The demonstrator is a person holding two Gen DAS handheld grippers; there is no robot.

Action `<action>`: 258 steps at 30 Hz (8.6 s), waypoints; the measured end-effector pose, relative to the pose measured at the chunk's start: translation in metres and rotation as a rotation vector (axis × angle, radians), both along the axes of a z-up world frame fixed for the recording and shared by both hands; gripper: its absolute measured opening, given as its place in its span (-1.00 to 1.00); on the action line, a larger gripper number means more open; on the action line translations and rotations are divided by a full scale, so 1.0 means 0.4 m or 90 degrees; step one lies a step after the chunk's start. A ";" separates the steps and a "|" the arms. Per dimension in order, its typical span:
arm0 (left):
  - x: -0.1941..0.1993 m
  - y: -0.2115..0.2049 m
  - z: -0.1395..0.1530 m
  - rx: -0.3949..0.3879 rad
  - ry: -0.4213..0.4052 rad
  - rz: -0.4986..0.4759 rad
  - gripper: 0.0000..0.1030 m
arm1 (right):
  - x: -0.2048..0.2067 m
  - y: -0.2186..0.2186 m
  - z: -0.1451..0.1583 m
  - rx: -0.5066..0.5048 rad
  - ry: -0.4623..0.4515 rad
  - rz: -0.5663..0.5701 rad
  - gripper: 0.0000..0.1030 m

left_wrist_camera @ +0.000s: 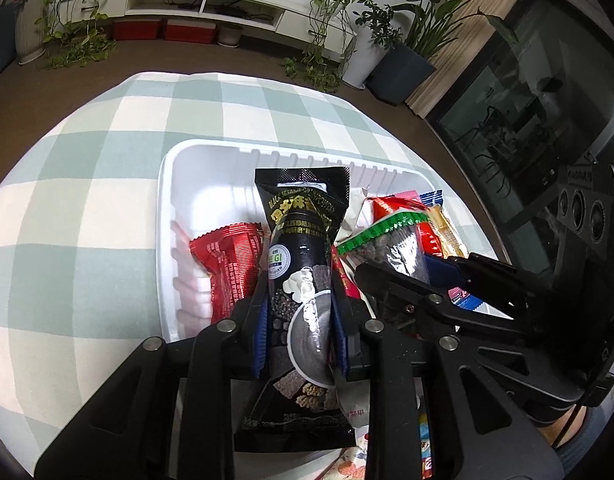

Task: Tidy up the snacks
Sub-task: 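Carry both packets to the white tray and open both tools inside, then move the left tool back to the pile and grasp the gold foil packet, then grasp the orange-and-yellow stick packet with the right tool while the left tool lifts the gold packet, then carry both packets over the white tray and open both tools to release them, then move the left tool to the red-and-white candy packet and grasp it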

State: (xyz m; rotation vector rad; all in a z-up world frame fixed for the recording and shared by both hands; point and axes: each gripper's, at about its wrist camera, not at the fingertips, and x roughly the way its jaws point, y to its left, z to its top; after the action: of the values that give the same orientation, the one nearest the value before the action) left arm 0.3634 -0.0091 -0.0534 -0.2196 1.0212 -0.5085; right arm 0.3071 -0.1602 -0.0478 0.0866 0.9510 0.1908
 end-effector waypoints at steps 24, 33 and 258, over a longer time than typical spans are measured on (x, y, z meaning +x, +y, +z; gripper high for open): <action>-0.209 0.085 0.130 0.018 -0.085 0.057 0.99 | -0.175 -0.077 0.140 0.062 -0.070 -0.038 0.76; -0.388 0.125 0.101 0.045 -0.060 0.068 0.99 | -0.416 -0.173 0.107 0.162 -0.086 -0.107 0.85; -0.673 0.156 0.056 -0.002 -0.168 0.129 0.99 | -0.312 0.104 -0.042 0.005 0.032 -0.108 0.80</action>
State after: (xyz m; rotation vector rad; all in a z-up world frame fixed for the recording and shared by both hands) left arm 0.0941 0.0532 -0.0308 -0.2497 0.7322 -0.3437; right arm 0.1822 -0.1185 -0.0645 0.1796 0.9872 0.0355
